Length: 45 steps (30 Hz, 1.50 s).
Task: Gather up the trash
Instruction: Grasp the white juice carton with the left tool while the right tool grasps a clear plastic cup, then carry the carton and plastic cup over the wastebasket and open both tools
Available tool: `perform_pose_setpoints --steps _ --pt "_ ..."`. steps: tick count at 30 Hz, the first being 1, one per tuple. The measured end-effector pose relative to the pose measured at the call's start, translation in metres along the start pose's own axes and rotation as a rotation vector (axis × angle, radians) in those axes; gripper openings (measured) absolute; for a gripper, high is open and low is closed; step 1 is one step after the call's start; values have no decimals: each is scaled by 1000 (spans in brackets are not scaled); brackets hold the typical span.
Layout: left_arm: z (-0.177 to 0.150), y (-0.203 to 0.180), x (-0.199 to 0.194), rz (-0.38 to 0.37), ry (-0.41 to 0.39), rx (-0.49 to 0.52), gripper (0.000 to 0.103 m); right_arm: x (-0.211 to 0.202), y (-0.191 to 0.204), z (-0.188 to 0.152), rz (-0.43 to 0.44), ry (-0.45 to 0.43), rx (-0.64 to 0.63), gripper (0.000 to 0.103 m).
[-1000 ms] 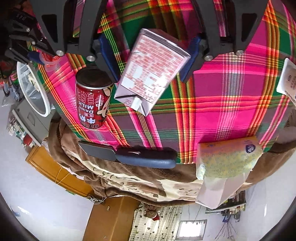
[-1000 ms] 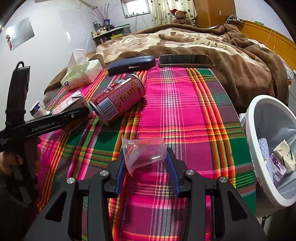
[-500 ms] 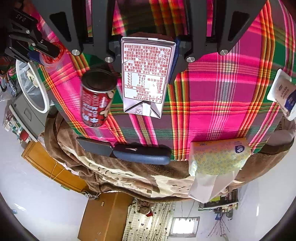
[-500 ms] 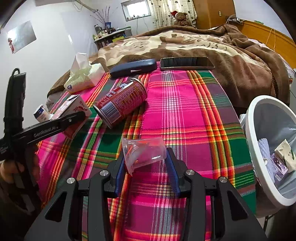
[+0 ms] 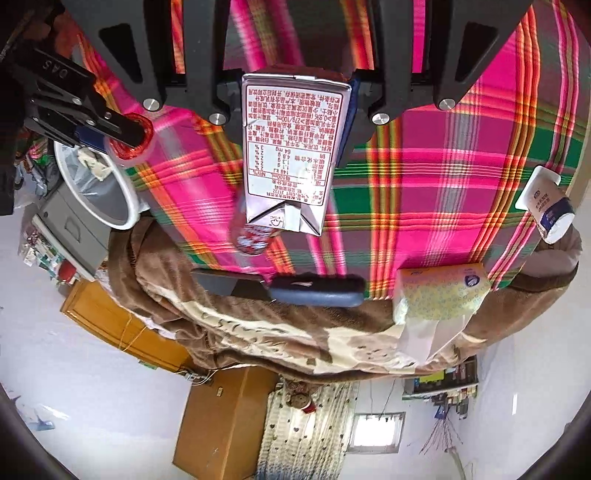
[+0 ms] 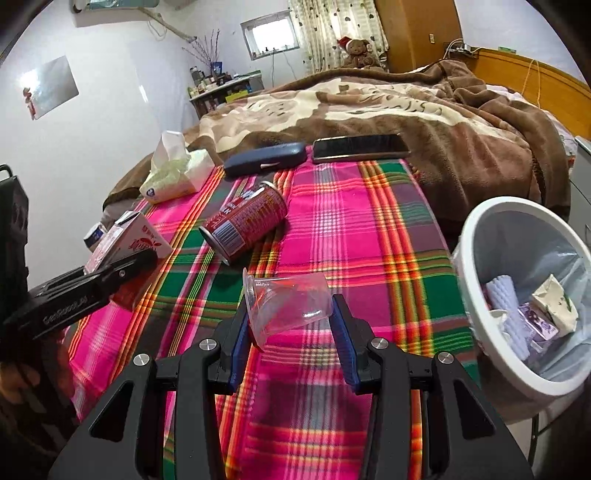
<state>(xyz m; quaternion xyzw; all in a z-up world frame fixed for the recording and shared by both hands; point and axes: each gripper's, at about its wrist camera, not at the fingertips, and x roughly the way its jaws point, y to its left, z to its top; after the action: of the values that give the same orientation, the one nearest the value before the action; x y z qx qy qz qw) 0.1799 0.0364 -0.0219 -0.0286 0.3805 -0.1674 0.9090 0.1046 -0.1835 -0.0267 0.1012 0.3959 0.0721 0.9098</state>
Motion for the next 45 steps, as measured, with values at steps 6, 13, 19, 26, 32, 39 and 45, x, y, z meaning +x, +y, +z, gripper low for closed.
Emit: perform_pose_setpoints --steps 6,13,19,26,32,39,45 --pt "-5 -29 -17 -2 -23 22 38 -21 -15 0 -22 -43 18 42" --pt "-10 -68 -27 -19 -30 58 38 -38 -37 0 -52 -72 43 42" --pt "-12 -104 -31 -34 -38 110 38 -49 -61 -1 -80 -92 76 42" --pt "-12 -145 -25 -77 -39 152 38 -63 -96 -1 -139 -107 111 42" --pt "-12 -186 -14 -92 -38 214 38 -73 -128 0 -195 -118 140 42" --pt "-10 -226 2 -145 -16 257 38 -78 -155 4 -241 -113 146 42" --pt "-9 -255 22 -178 15 284 38 -75 -177 4 -263 -83 154 42"
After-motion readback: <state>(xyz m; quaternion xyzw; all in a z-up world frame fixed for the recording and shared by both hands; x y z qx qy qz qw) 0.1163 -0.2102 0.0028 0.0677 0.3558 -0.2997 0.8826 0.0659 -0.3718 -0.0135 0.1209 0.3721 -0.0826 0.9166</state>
